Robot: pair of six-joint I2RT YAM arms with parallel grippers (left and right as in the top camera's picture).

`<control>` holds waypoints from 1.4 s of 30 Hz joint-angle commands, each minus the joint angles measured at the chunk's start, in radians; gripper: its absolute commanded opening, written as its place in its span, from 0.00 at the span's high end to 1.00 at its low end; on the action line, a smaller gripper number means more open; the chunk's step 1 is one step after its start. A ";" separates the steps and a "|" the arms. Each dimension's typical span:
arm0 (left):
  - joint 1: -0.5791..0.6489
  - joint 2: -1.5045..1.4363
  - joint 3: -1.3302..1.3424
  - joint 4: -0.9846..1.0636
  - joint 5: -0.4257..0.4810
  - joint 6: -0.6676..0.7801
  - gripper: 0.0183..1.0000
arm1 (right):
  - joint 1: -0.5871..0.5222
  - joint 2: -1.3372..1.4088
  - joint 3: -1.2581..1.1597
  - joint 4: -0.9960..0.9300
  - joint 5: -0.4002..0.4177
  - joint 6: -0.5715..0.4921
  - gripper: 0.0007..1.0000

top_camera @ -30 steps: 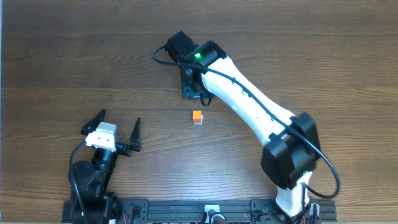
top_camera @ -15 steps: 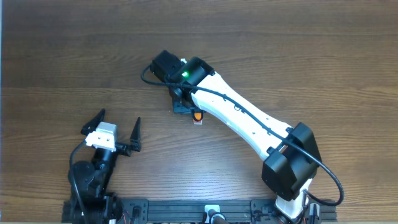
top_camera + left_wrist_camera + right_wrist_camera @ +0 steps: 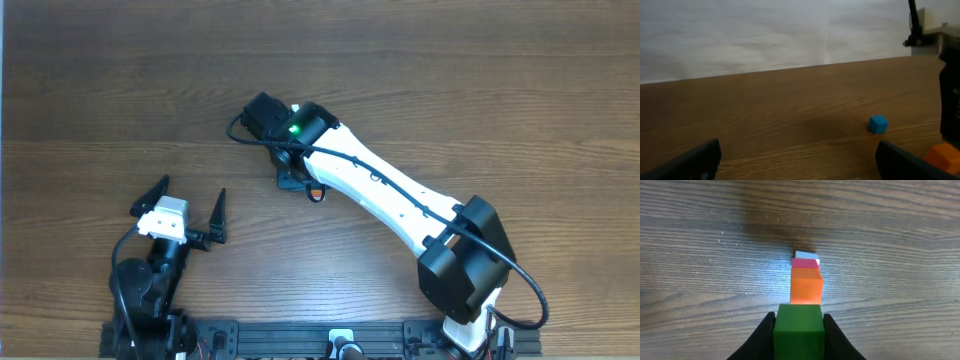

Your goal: Stack Cubes

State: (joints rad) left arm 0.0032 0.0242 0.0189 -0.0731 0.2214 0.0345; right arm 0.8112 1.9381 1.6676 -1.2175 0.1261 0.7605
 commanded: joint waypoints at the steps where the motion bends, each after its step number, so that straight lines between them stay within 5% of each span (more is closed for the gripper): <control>1: 0.005 -0.005 -0.005 0.003 0.010 0.014 0.00 | -0.017 -0.010 -0.047 0.021 -0.028 0.013 0.99; 42: 0.005 -0.005 -0.005 0.003 0.010 0.014 0.00 | -0.055 -0.010 -0.105 0.103 -0.051 0.013 0.99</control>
State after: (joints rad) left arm 0.0032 0.0242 0.0189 -0.0731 0.2214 0.0345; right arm 0.7662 1.9381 1.5734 -1.1160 0.0811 0.7612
